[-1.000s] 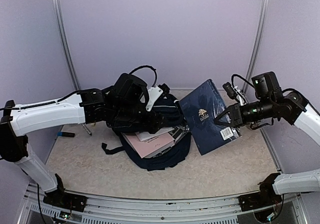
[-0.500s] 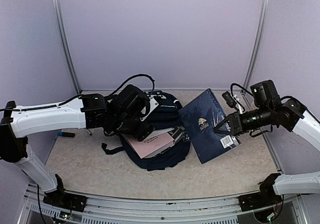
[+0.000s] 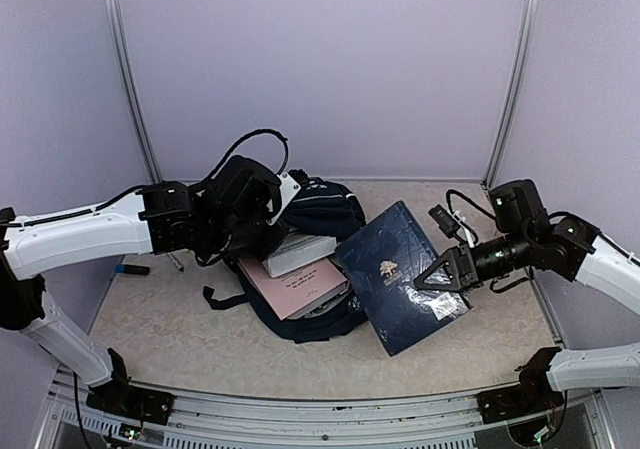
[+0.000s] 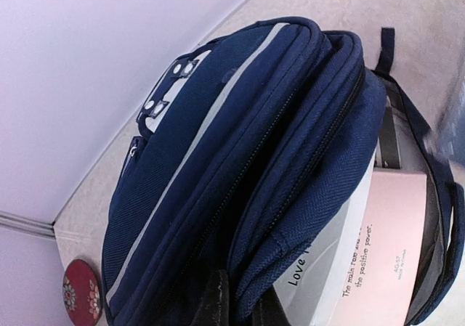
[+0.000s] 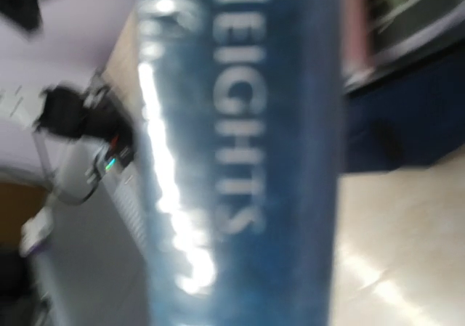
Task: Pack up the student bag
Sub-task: Pick up the largest pocket of the bag from the student bag, then place the book in the largest pocket of the bag.
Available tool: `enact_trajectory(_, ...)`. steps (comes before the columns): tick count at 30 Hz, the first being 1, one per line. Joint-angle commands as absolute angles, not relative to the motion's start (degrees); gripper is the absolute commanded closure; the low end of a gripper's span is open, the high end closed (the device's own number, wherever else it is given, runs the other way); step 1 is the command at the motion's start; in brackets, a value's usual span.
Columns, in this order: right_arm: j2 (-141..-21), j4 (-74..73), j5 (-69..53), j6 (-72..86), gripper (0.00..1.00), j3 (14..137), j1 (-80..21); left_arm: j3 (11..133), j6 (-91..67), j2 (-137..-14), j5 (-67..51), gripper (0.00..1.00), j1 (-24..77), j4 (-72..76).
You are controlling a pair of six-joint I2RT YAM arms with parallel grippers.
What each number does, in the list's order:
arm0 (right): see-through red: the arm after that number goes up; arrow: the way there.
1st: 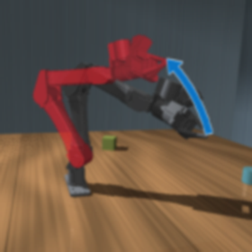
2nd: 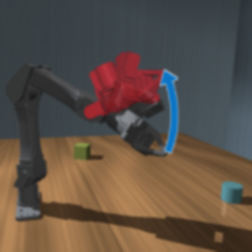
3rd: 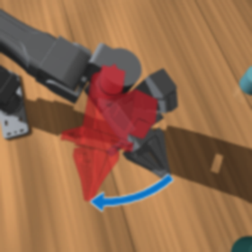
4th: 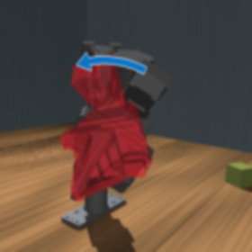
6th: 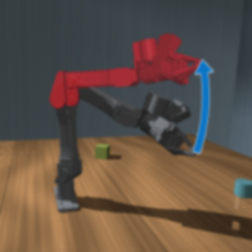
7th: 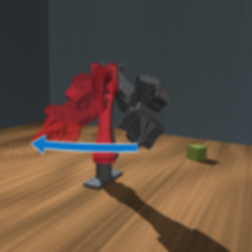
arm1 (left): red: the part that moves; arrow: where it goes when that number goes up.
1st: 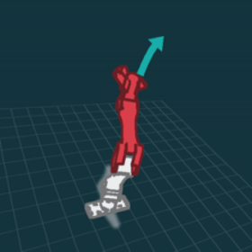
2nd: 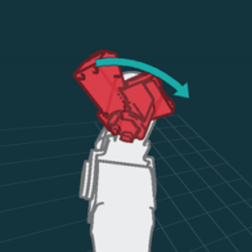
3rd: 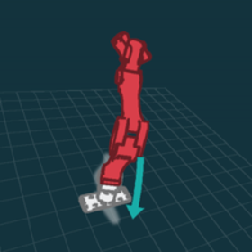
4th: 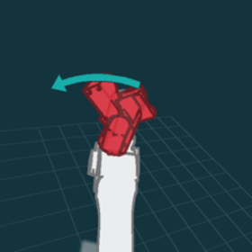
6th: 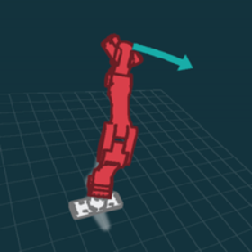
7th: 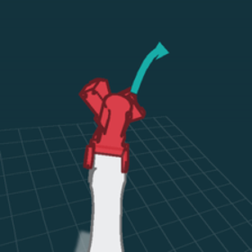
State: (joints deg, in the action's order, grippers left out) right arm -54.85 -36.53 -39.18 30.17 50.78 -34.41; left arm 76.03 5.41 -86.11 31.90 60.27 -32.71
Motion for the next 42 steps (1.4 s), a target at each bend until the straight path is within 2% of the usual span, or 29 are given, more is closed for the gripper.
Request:
enact_trajectory(1,-52.37,-18.54,-50.22,37.65,1.00,46.72,-40.93,75.64,3.27,-81.68,31.73,1.00,57.83,-25.89)
enact_trajectory(4,-54.98,-11.94,-49.60,41.95,1.00,44.32,-44.13,76.18,3.43,-81.42,31.74,1.00,57.22,-22.70)
enact_trajectory(10,-66.80,5.62,-50.05,50.03,1.00,44.95,-48.75,74.90,4.63,-79.39,23.73,1.00,57.53,-14.88)
enact_trajectory(17,-82.35,2.45,-44.59,51.47,1.00,54.78,-47.10,72.57,5.96,-75.37,20.18,1.00,59.36,-11.26)
enact_trajectory(23,-89.48,19.29,-46.92,64.00,1.00,51.60,-40.90,70.70,8.00,-74.05,21.37,1.00,63.11,-10.24)
enact_trajectory(27,-94.99,25.28,-48.62,66.78,1.00,54.66,-40.17,70.65,8.22,-75.01,20.03,1.00,63.97,-10.79)
enact_trajectory(30,-97.72,30.51,-51.18,70.24,1.00,56.01,-40.25,70.43,8.23,-75.22,20.40,1.00,64.32,-10.95)
enact_trajectory(35,-99.51,27.93,-49.63,68.83,1.00,58.00,-40.25,70.14,7.88,-75.57,20.45,1.00,64.25,-10.62)
enact_trajectory(42,-102.56,33.61,-52.74,69.71,1.00,61.04,-42.65,69.81,7.04,-76.01,20.53,1.00,63.67,-10.27)
